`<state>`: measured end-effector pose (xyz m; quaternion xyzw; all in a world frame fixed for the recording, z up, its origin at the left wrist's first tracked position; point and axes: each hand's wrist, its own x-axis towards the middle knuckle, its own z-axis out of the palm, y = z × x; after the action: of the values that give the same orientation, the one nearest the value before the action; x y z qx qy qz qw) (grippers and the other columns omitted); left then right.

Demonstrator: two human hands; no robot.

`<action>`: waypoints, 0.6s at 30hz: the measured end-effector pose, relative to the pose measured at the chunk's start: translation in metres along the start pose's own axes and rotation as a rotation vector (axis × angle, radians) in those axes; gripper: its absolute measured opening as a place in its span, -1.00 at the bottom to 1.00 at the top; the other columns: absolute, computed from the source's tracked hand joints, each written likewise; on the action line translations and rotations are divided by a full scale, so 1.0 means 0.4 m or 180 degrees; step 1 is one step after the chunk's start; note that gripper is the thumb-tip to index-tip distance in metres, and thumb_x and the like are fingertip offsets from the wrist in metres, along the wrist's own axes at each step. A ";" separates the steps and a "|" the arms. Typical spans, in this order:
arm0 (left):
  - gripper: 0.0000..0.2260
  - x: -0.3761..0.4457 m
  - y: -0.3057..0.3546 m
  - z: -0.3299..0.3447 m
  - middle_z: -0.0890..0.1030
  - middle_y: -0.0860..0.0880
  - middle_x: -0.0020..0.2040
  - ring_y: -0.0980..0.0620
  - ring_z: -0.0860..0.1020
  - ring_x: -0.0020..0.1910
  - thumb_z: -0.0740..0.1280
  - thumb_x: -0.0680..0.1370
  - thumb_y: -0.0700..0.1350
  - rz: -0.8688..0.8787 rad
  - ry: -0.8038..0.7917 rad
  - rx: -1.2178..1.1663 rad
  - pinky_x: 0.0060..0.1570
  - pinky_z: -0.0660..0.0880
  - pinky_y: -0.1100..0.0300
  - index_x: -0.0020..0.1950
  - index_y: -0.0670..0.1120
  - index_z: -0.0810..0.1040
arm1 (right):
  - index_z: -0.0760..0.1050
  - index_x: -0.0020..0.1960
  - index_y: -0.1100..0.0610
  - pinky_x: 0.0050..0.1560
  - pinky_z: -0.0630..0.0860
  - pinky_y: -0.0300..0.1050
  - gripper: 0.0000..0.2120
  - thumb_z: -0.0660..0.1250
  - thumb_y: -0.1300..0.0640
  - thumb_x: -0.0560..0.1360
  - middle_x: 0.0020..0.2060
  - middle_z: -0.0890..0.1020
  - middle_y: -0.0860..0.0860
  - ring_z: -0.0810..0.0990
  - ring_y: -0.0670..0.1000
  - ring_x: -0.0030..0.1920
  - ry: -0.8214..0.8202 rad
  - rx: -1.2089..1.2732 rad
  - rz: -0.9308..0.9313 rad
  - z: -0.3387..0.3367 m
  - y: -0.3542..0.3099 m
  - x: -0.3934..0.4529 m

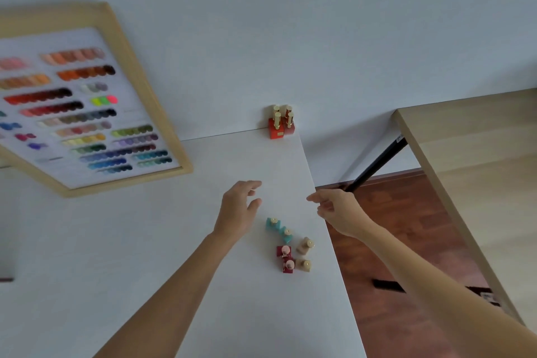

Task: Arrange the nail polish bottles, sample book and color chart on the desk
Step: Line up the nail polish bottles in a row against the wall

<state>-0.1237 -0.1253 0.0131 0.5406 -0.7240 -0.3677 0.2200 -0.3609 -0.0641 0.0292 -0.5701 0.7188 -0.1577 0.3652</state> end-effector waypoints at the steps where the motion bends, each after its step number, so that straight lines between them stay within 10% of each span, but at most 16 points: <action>1: -0.65 -0.030 -0.003 0.001 0.58 -0.05 0.16 0.09 0.54 0.05 0.35 0.49 -0.32 0.0045 -0.0066 0.0045 0.11 0.51 0.21 0.25 -0.08 0.52 | 0.57 0.15 0.01 0.05 0.53 -0.24 -0.63 0.25 0.37 0.47 0.13 0.62 -0.01 0.58 -0.09 0.00 -0.0158 -0.0054 -0.0018 0.007 0.004 -0.029; 7: -0.59 -0.104 0.018 0.030 0.53 0.02 0.29 0.07 0.50 0.25 0.34 0.51 -0.30 0.0477 -0.0657 0.0457 0.27 0.38 0.29 0.33 -0.02 0.47 | 0.56 0.10 -0.13 0.03 0.57 -0.16 -0.70 0.41 0.18 0.45 0.11 0.54 -0.09 0.55 -0.11 0.02 -0.0475 -0.0254 -0.0158 0.063 0.016 -0.130; 18: -0.80 -0.113 0.021 0.009 0.66 -0.05 0.03 0.00 0.60 0.01 0.31 0.52 -0.27 0.0583 -0.1133 0.0786 0.06 0.51 0.19 0.10 -0.09 0.60 | 0.56 0.07 0.03 -0.16 0.46 -0.30 -0.85 0.36 0.08 0.50 0.02 0.64 -0.01 0.56 -0.10 -0.09 0.0131 -0.0144 -0.0047 0.134 0.028 -0.200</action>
<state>-0.1170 -0.0802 0.0208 0.4221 -0.8369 -0.3444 0.0536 -0.3243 0.0242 0.0129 -0.5801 0.7254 -0.1558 0.3362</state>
